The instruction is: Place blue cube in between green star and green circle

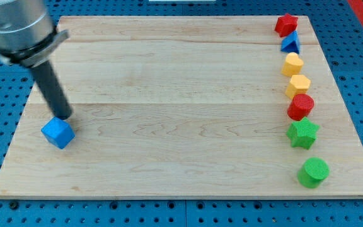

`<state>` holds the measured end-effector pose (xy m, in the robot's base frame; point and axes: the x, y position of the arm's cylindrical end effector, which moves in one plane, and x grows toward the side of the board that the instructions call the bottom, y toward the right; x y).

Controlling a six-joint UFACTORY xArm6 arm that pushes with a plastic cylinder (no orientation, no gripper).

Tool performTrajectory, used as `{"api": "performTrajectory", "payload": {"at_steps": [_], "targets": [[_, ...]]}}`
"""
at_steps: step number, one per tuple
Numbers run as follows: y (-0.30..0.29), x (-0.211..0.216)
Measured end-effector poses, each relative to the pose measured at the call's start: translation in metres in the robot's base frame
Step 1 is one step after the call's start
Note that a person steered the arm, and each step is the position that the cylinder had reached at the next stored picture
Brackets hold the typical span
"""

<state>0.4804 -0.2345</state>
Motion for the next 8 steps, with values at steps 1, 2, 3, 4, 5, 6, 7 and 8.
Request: {"api": "performTrajectory", "payload": {"at_steps": [1,2,3,4,5,6,7,8], "targets": [[-0.056,0.016],[-0.045,0.037],[0.055,0.037],[0.136,0.037],[0.183,0.027],[0.203,0.018],[0.253,0.033],[0.249,0.038]]}}
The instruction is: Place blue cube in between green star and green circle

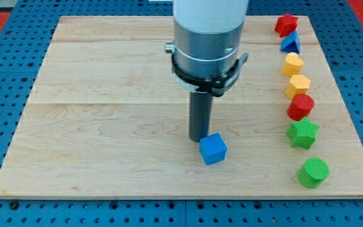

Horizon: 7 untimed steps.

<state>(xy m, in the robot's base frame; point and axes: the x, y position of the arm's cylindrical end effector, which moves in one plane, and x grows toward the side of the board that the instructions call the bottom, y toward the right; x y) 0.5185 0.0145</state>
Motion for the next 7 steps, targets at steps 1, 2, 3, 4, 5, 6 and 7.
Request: {"api": "performTrajectory", "payload": {"at_steps": [1,2,3,4,5,6,7], "targets": [[0.011,0.011],[0.018,0.023],[-0.027,0.040],[0.006,0.040],[0.051,0.039],[0.085,0.038],[0.111,0.037]]}}
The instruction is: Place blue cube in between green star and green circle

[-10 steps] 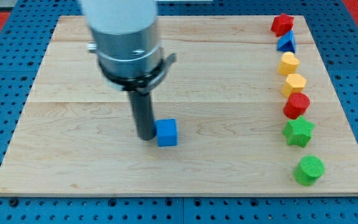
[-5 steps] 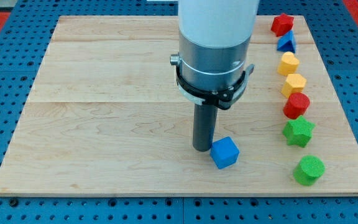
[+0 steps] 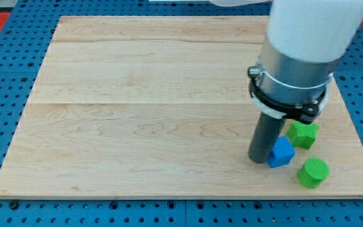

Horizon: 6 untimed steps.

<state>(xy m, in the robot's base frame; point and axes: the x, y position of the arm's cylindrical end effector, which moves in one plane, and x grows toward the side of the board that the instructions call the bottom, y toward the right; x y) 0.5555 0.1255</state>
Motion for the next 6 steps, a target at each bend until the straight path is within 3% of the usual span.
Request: {"api": "performTrajectory", "payload": {"at_steps": [6], "targets": [[0.035,-0.014]]}}
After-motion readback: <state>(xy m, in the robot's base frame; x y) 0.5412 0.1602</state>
